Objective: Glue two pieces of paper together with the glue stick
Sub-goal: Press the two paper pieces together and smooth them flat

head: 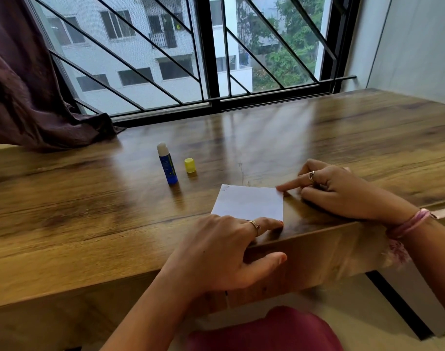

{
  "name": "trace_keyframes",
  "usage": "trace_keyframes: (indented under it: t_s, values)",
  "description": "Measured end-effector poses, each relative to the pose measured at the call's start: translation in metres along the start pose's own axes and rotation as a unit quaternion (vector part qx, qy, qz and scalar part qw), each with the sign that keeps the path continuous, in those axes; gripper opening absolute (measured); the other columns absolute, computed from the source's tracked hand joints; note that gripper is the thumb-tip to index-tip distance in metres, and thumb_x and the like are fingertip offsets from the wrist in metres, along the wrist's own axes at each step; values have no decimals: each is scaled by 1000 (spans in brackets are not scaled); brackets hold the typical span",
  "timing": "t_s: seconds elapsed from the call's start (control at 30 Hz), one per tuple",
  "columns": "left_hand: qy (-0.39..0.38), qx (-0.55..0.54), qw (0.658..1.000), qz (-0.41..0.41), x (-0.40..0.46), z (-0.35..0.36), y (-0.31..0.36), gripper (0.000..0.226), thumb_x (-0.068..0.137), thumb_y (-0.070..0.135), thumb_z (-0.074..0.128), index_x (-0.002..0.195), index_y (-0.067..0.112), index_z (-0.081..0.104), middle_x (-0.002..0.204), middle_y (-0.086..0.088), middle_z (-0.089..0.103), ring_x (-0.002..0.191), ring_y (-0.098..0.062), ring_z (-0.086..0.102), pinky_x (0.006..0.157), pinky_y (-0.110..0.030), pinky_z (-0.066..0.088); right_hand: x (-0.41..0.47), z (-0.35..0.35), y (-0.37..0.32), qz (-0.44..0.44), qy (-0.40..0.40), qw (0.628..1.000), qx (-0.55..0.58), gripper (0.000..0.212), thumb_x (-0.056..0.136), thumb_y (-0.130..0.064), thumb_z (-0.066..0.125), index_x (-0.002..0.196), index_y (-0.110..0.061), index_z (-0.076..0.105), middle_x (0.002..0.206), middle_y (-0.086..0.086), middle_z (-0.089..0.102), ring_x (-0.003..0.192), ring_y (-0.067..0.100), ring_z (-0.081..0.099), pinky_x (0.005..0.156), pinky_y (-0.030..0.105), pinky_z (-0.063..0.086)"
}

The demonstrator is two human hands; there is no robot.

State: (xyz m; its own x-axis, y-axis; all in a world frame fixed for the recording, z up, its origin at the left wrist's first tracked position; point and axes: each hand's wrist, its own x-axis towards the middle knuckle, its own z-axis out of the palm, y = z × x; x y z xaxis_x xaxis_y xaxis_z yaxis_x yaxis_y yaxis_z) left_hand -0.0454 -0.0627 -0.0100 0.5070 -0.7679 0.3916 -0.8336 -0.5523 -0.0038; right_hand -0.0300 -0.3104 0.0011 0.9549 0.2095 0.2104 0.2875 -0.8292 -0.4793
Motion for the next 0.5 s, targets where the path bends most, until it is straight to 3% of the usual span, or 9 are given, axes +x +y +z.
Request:
trace_keyframes:
  t_s: [0.13,0.27,0.37,0.5]
  values:
    - [2,-4,1000,0,0,-1,1,47,88,67,38,122,39,54,42,13,18,37,-2,27,44,-10,16,0,-5,0,3,-12,999,53,33,90,-18,52,110,-43,60,94,-16,54,82,15,59,84,36,45]
    - [8,-14,1000,-2,0,-2,1,44,88,67,38,119,41,54,41,12,17,34,2,25,41,-9,13,2,-2,-3,25,-13,1000,-7,32,90,-24,50,110,-45,62,95,-20,49,80,1,54,95,46,37]
    - [11,-21,1000,-6,0,0,0,44,89,68,36,119,42,54,40,12,19,35,2,28,39,-10,17,-1,0,-7,25,-11,999,-25,33,91,-23,49,112,-45,62,96,-19,49,82,-7,50,95,44,34]
    - [6,-47,999,-17,-1,2,-1,47,88,70,33,119,42,53,41,12,26,37,2,33,42,-10,21,-4,1,-10,21,-8,999,-24,32,90,-24,48,110,-45,62,97,-19,49,83,-3,54,96,41,32]
